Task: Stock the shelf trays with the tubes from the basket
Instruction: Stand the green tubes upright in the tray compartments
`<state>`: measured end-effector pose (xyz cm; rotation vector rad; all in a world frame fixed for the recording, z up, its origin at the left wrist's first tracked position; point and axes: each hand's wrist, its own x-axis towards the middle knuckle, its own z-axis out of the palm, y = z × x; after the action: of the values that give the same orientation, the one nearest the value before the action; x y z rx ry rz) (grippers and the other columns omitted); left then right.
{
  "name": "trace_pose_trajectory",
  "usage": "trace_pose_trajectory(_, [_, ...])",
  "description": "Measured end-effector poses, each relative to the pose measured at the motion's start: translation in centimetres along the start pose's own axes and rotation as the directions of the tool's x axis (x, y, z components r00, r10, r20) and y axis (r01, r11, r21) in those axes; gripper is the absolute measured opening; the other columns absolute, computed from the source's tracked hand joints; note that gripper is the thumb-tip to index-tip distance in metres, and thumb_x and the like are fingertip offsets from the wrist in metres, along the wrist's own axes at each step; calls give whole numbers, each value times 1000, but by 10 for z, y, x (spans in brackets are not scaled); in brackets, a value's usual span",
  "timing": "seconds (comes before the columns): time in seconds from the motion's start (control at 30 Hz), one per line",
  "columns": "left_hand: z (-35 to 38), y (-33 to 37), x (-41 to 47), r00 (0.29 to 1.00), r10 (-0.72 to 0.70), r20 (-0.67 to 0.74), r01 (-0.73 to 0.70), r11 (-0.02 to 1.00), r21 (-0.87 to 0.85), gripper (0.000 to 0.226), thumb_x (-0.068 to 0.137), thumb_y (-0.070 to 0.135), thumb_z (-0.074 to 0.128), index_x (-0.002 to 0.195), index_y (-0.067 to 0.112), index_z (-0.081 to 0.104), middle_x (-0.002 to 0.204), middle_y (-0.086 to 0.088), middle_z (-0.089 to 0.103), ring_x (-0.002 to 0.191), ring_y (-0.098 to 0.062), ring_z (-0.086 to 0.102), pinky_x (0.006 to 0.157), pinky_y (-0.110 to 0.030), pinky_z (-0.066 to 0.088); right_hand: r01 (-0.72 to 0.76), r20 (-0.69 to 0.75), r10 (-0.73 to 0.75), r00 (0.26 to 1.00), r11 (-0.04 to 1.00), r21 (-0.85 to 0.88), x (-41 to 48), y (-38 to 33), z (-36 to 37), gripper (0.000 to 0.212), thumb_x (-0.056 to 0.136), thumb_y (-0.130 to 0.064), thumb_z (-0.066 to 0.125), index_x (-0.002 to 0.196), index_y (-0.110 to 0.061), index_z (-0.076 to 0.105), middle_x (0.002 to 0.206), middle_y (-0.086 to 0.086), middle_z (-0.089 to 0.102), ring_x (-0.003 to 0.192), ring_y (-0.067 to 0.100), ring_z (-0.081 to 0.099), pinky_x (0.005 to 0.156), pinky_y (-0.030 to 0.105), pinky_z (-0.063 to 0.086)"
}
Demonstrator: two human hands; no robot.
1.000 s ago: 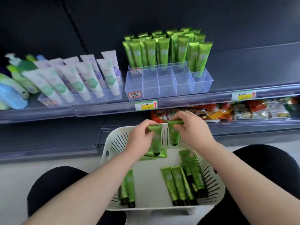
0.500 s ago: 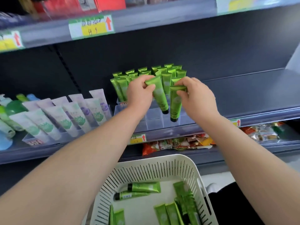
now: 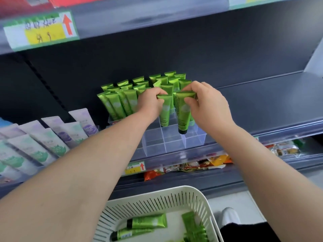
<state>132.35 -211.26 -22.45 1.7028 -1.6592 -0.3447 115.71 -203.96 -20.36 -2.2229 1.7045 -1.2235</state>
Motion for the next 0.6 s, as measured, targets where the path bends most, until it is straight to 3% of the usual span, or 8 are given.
trace_pose_trajectory(0.13, [0, -9, 3, 1000, -10, -22, 10, 1000, -1, 31, 91, 5, 59, 111, 26, 69, 90, 8, 60, 68, -3, 49, 55, -16, 36, -19, -10, 19, 1000, 1000, 13, 4, 2, 3, 18, 92, -18, 54, 107, -25, 60, 101, -6, 59, 87, 17, 54, 70, 35, 47])
trace_pose_trajectory(0.27, [-11, -19, -7, 1000, 21, -8, -22, 999, -46, 43, 92, -2, 54, 128, 20, 59, 125, 0, 60, 106, -13, 58, 90, -25, 46, -34, -28, 34, 999, 999, 18, 13, -4, 13, 20, 93, -19, 52, 110, -26, 59, 103, -6, 58, 87, 17, 53, 69, 34, 46])
trace_pose_trajectory(0.43, [-29, -30, -27, 998, 54, 16, -55, 996, 77, 49, 92, -2, 51, 137, 14, 45, 130, -4, 57, 111, -19, 57, 98, -38, 48, -26, -40, 25, 999, 999, -20, 26, -16, 33, 24, 93, -18, 51, 114, -26, 59, 106, -4, 59, 92, 21, 54, 65, 31, 36])
trace_pose_trajectory(0.6, [-42, -40, -45, 992, 105, 74, -115, 982, 148, 51, 92, -3, 52, 139, 12, 42, 135, -5, 55, 120, -22, 55, 102, -41, 46, -59, 62, 69, 996, 986, -156, 34, -11, 50, 32, 91, -14, 52, 120, -27, 57, 112, 0, 59, 96, 28, 57, 66, 31, 36])
